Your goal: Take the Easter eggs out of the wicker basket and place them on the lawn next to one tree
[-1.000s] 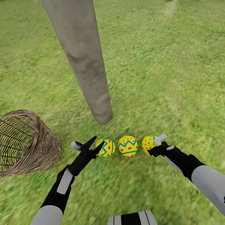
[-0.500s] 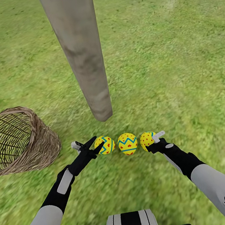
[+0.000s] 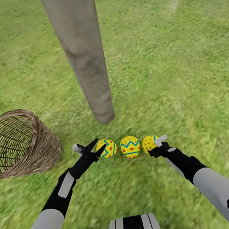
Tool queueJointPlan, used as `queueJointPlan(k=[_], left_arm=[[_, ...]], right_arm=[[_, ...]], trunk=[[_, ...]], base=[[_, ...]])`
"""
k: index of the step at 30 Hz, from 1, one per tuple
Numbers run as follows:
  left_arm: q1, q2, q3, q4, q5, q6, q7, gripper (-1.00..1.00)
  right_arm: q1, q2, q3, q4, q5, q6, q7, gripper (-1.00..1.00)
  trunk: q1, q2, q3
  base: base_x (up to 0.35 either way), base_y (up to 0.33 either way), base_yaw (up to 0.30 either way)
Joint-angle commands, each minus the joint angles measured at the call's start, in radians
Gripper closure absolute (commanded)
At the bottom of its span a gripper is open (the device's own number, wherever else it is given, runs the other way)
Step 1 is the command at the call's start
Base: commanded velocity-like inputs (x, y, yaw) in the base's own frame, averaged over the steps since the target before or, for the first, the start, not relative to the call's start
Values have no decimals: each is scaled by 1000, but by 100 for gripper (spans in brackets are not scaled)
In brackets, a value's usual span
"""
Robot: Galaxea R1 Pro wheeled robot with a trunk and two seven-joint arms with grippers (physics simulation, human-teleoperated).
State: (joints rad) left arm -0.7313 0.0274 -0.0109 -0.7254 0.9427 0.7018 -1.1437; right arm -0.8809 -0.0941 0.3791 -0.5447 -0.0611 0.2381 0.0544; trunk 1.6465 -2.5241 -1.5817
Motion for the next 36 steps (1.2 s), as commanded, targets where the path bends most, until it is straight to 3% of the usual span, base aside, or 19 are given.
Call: queueJointPlan(k=[1,12,19,28,30,32,36], left_arm=[[0,0,-1,0,5,8,-1,-100],[0,0,-1,0,5,8,-1,-100],[-1,2,-1,0,5,8,-2,-100],[-1,18,5,-8,4,20,3,-100],[-5,44,7,-9,4,27,4,-100],[-15,96,6,-7,4,32,18,-100],[-17,124,8,-6,7,33,69,-100]], right_arm=[[0,-1,9,-1,-20,6,2,-100],[-1,-2,4,-7,-22,0,2,-100],[-1,-10,-2,-76,-29,7,6,-100],[3,-7,-3,-85,-37,15,8,-100],[3,-7,-3,-86,-37,15,8,-100],[3,-8,-3,-85,-38,15,8,-100],[9,-12,-3,-75,-39,15,8,-100]], trunk=[[0,0,3],[-5,3,46],[-8,4,73],[-12,6,108],[-13,7,115],[-14,7,123],[-16,8,139]], base=[[0,0,0],[0,0,0],[0,0,0],[0,0,0],[0,0,0],[0,0,0],[-190,0,0]])
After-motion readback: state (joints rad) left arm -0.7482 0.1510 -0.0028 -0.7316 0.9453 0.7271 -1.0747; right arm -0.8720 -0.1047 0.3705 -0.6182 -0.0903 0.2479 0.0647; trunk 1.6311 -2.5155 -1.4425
